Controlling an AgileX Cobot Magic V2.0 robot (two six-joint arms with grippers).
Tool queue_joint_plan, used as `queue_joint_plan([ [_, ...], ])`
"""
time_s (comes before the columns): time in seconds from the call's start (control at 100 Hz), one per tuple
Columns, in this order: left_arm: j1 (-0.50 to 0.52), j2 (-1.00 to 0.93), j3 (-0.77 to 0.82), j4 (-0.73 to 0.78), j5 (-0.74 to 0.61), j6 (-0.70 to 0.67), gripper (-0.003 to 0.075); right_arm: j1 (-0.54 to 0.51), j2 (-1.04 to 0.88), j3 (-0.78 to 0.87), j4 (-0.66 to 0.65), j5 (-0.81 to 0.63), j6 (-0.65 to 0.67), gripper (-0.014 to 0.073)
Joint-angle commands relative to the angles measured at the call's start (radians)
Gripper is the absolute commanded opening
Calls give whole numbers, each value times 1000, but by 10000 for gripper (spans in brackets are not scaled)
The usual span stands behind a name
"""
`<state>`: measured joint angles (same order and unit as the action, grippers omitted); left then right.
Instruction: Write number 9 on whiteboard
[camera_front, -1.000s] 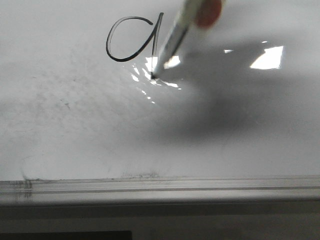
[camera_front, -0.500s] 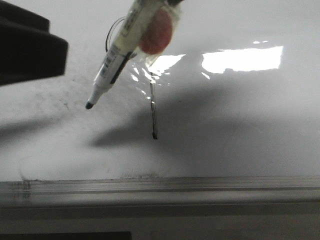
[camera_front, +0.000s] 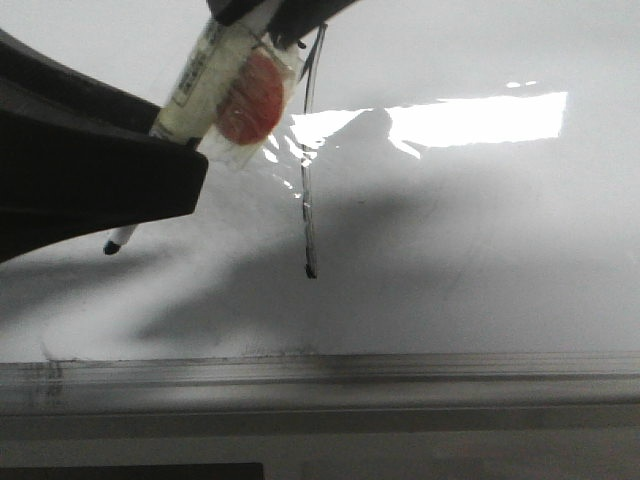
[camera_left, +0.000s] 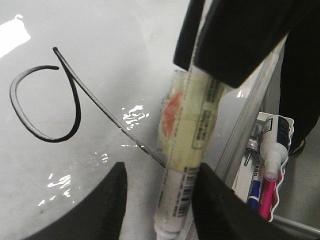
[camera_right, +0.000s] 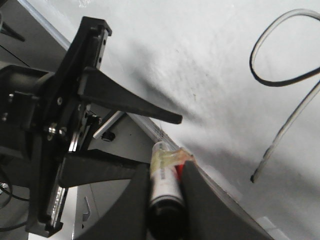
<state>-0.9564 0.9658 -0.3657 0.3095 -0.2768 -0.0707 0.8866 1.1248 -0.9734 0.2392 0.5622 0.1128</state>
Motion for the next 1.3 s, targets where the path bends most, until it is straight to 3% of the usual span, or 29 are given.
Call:
queue_joint_plan([
  [0.0, -5, -6, -31, -7, -76, -3, 164, -1, -14, -34, 14, -67, 2, -63],
  [0.15, -5, -6, -31, -7, -76, -3, -22, -1, -14, -34, 14, -75, 2, -63],
  [0.24, -5, -6, -31, -4, -76, -1, -20, -1, -14, -34, 14, -91, 2, -37],
  [0.31, -5, -6, -31, -8, -76, -1, -20, -1, -14, -34, 14, -102, 0, 72],
  [0.41, -5, -6, -31, -111, -74, -1, -20, -1, -14, -34, 14, -113, 0, 325],
  [0.51, -5, -6, -31, -241, -38, -1, -20, -1, -14, -34, 12, -128, 0, 449],
  [0.71, 21, -6, -31, -593, 39, -1, -21, -1, -14, -34, 12, -130, 0, 447],
  [0.84, 77, -6, -31, -711, 48, -1, -21, -1, -14, -34, 12, -128, 0, 447],
  [1.29, 119, -6, -31, -737, 93, -1, -19, -1, -14, -34, 12, -124, 0, 447],
])
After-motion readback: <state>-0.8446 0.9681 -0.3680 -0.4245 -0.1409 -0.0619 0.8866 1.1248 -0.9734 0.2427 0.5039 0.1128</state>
